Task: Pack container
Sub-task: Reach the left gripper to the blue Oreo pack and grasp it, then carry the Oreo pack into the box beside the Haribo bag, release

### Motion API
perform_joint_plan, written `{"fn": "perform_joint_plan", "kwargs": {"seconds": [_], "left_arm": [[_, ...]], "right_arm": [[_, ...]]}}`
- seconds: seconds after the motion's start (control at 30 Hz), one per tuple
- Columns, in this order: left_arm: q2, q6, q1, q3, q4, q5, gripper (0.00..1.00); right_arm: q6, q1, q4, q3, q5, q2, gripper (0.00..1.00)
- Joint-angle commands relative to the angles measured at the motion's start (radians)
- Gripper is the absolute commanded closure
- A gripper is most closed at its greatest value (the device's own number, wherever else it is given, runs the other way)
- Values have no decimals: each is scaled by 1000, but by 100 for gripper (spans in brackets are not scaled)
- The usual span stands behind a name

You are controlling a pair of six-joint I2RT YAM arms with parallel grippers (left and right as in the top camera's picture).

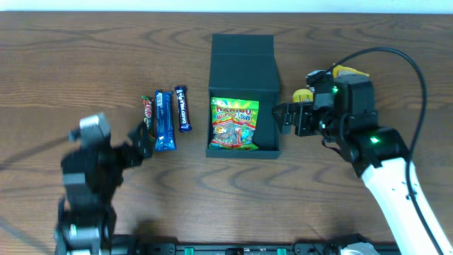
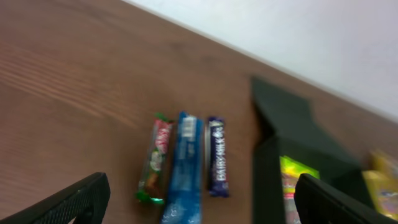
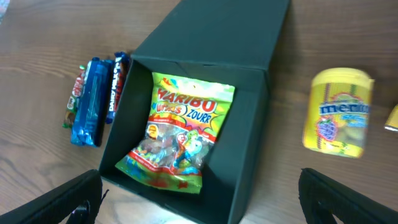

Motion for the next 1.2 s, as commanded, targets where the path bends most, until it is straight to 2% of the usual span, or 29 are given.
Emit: {"fn": "perform_joint_plan", "kwargs": {"seconds": [0.0, 0.1, 0.2, 0.47, 0.6, 0.63, 0.8, 1.17], "left_arm": [[217, 130, 0, 135, -46, -41, 4], [405, 180, -24, 233, -70, -40, 4], [563, 180, -53, 276, -32, -29, 4], [824, 180, -142, 276, 96, 31, 4], [895, 180, -201, 276, 108, -44, 0], [910, 178, -215, 276, 107, -85, 6], [958, 117, -232, 276, 105, -188, 17], [1027, 93, -230, 276, 123, -205, 28]], "right_arm": [[-25, -14, -15, 12, 0, -18, 1], [-25, -14, -33, 12, 3, -18, 1], [-25, -14, -50, 11, 7, -18, 1], [-30, -14, -97, 11, 72, -18, 1], [-33, -14, -101, 11, 86, -18, 1], [-33, -14, -101, 11, 86, -18, 1], [-33, -14, -109, 11, 86, -18, 1], [-33, -14, -113, 11, 85, -18, 1]]}}
